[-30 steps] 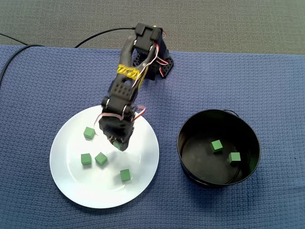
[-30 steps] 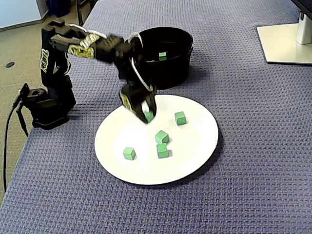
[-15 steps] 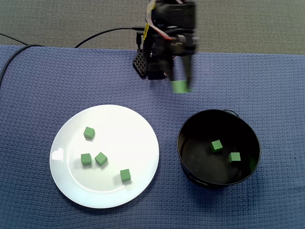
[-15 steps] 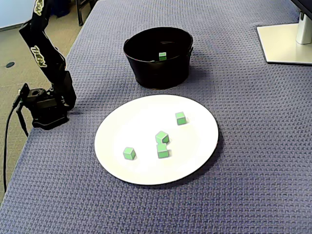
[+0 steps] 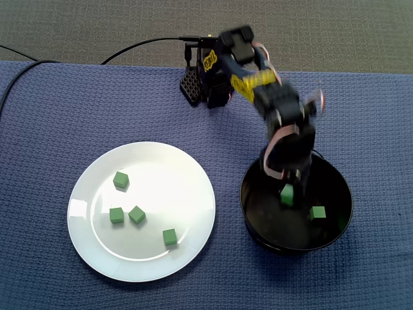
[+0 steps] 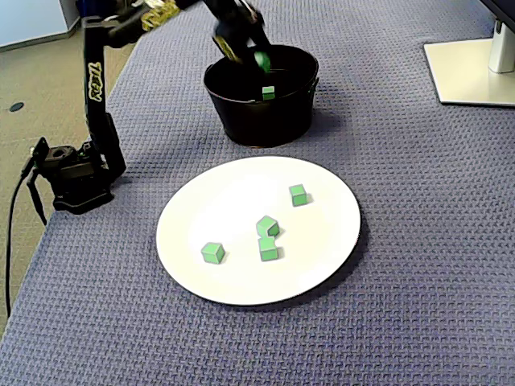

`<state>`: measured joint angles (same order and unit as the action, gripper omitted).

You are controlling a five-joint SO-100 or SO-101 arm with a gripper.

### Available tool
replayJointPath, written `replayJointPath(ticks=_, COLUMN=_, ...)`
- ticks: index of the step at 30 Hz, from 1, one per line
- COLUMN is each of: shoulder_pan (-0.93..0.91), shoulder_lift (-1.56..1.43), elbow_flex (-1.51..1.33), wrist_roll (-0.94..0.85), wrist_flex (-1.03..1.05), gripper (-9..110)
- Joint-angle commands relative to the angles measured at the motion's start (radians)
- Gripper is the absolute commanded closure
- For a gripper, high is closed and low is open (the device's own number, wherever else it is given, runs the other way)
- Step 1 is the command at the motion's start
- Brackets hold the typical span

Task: Pick up the items on the white plate and put them in the black container.

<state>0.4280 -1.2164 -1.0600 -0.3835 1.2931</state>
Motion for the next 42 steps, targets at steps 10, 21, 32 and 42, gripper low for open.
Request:
replayJointPath(ticks=10, shoulder_pan=0.078, shoulder_lift=0.118, elbow_flex=0.238, wrist_roll=0.028, wrist_flex=0.215, gripper=53)
replayJointPath(ticks=21, shoulder_pan=-0.357, shoulder_lift=-0.497, elbow_flex=0.276, wrist_roll=-0.839, wrist_flex=0.609, gripper=61)
replayJointPath(ticks=32, shoulder_pan=-1.058, shoulder_lift=-0.549, elbow_flex=-0.273, wrist_roll=-1.391, wrist_flex=0.262, gripper=59)
replayJointPath(ticks=42, shoulder_pan=-1.193, shoulder_lift=-0.184, elbow_flex=-0.33, wrist_roll=-1.45, wrist_flex=-0.043, gripper=59)
